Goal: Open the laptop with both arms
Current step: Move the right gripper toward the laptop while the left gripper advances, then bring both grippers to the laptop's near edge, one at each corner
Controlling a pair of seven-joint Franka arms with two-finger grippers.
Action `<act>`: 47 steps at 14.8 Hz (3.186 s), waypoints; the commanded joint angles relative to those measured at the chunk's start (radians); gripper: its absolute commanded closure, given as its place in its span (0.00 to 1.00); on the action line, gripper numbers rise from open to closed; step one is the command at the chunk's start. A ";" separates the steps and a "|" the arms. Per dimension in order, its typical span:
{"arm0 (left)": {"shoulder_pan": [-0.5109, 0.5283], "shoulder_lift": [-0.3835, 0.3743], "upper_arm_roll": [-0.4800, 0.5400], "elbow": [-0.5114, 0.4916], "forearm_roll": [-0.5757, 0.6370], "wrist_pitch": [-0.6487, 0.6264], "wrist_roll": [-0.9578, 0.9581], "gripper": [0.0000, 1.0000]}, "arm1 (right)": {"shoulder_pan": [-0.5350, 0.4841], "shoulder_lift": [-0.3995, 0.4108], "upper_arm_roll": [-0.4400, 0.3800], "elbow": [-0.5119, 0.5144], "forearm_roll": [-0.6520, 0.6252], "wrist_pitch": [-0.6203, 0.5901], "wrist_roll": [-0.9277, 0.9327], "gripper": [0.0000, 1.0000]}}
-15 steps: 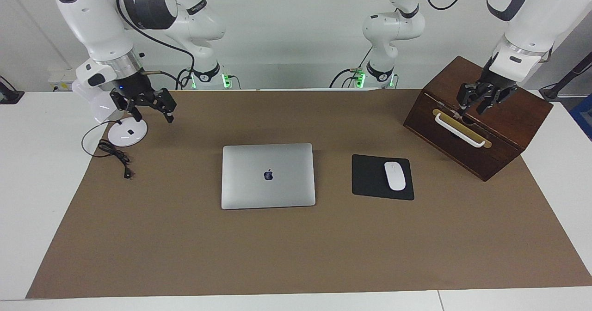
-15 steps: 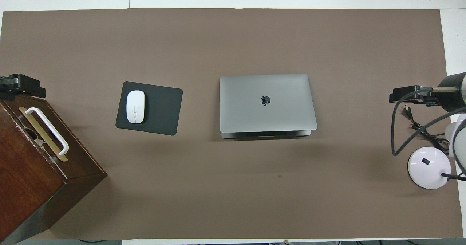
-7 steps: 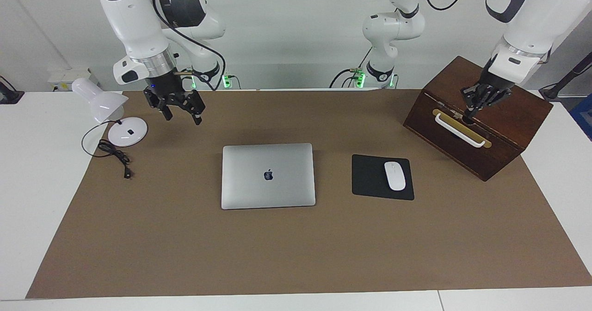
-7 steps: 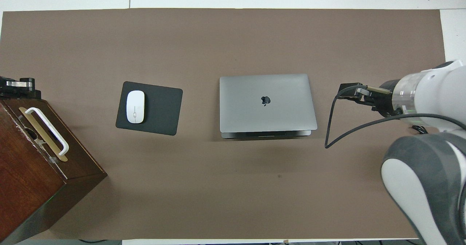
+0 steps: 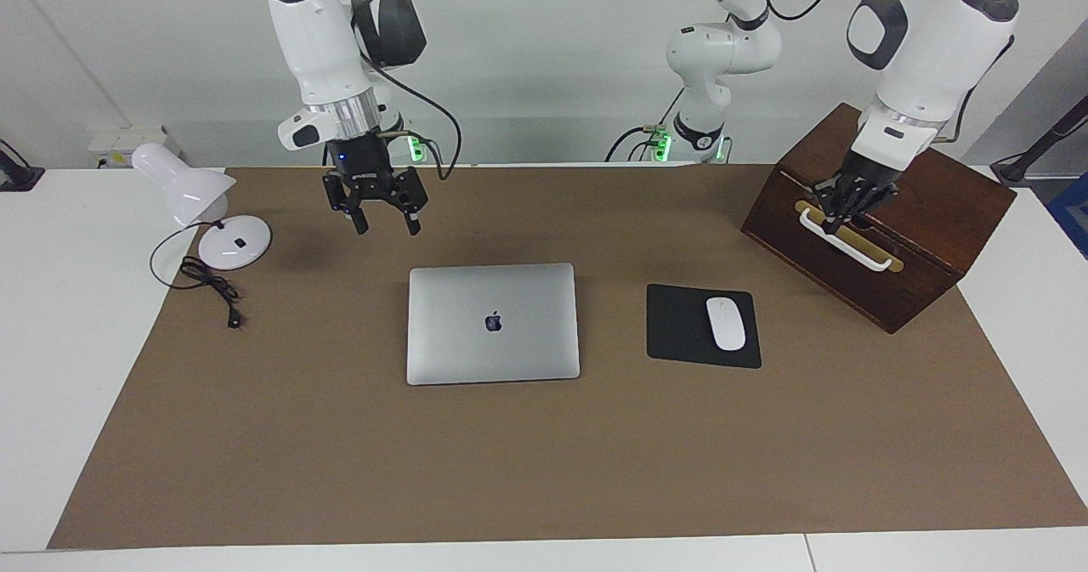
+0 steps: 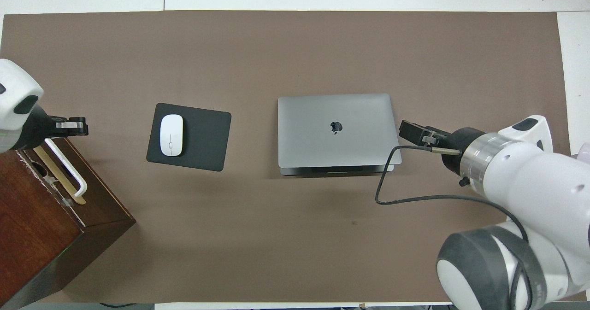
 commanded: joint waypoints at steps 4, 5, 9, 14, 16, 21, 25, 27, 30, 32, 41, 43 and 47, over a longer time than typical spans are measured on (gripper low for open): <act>-0.083 -0.122 0.009 -0.246 -0.013 0.233 -0.003 1.00 | 0.024 -0.175 -0.001 -0.178 0.025 0.137 0.010 0.00; -0.103 -0.133 0.009 -0.282 -0.013 0.273 -0.004 1.00 | 0.025 -0.206 -0.001 -0.225 0.041 0.189 0.011 0.00; -0.170 -0.171 0.009 -0.434 -0.013 0.459 -0.026 1.00 | 0.090 -0.301 -0.004 -0.350 0.275 0.331 0.013 0.00; -0.269 -0.161 0.009 -0.531 -0.013 0.632 -0.096 1.00 | 0.169 -0.375 -0.001 -0.404 0.639 0.375 0.011 0.00; -0.299 -0.147 0.009 -0.554 -0.013 0.694 -0.116 1.00 | 0.180 -0.375 0.010 -0.410 0.747 0.378 0.011 0.00; -0.407 -0.082 0.009 -0.646 -0.013 0.936 -0.168 1.00 | 0.208 -0.346 0.178 -0.410 1.154 0.485 0.010 0.00; -0.468 0.006 0.009 -0.663 -0.013 1.126 -0.170 1.00 | 0.206 -0.335 0.189 -0.402 1.337 0.487 0.011 0.00; -0.499 0.037 0.009 -0.665 -0.013 1.179 -0.170 1.00 | 0.206 -0.311 0.189 -0.402 1.407 0.493 0.010 0.00; -0.543 0.056 0.009 -0.665 -0.013 1.212 -0.170 1.00 | 0.237 -0.224 0.191 -0.402 1.415 0.569 -0.004 0.00; -0.577 0.094 0.009 -0.665 -0.013 1.286 -0.167 1.00 | 0.249 -0.196 0.191 -0.399 1.417 0.588 -0.015 0.00; -0.642 0.264 0.013 -0.645 -0.013 1.496 -0.162 1.00 | 0.239 -0.065 0.189 -0.364 1.418 0.588 -0.068 0.00; -0.642 0.298 0.013 -0.610 -0.013 1.498 -0.161 1.00 | 0.234 -0.053 0.189 -0.364 1.420 0.586 -0.101 0.00; -0.654 0.336 0.012 -0.565 -0.013 1.496 -0.162 1.00 | 0.217 -0.047 0.188 -0.364 1.509 0.576 -0.200 0.00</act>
